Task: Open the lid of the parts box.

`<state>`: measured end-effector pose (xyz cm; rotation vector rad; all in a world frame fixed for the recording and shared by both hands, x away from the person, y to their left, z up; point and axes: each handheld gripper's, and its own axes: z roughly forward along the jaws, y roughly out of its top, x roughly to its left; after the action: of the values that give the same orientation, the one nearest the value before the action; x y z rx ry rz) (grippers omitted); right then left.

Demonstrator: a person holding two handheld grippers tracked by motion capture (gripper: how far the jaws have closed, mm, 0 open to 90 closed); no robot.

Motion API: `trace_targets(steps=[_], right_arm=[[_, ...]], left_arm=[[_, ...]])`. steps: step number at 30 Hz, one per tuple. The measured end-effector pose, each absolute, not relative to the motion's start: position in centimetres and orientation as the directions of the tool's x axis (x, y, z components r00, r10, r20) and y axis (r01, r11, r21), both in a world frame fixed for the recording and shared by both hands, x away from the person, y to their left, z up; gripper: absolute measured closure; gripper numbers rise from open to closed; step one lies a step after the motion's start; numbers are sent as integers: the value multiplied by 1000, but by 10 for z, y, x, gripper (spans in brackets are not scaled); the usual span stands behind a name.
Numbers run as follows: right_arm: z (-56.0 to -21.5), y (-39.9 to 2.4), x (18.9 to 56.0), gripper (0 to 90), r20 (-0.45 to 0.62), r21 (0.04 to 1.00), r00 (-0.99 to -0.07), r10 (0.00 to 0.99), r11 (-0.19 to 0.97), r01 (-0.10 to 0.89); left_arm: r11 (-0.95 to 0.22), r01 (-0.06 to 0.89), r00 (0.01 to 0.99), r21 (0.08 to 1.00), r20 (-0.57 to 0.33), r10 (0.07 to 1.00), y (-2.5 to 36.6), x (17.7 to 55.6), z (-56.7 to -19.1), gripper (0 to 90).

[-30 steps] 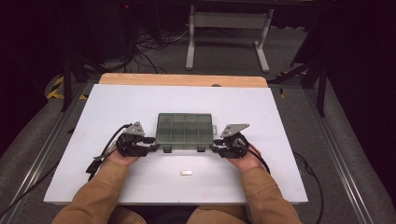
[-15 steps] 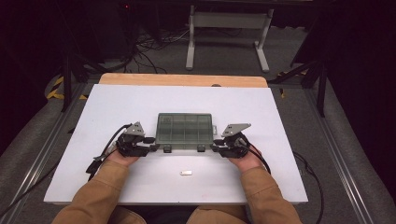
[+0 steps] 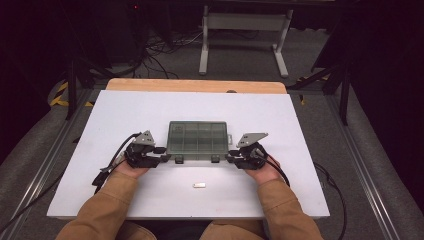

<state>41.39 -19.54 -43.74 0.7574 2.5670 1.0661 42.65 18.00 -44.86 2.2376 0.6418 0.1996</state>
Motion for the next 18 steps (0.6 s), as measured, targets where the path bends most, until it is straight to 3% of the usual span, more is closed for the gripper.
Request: trace_targets(steps=[4, 18], right_arm=[[-436, -196, 413, 746, -36, 725, -832, 554, 587, 360], [-436, -196, 413, 745, -34, 726, -831, 555, 585, 361]], left_arm=[[-564, 383, 860, 732, -60, 507, 180, 426, -448, 599], [-562, 381, 860, 734, -59, 506, 180, 427, -448, 600]])
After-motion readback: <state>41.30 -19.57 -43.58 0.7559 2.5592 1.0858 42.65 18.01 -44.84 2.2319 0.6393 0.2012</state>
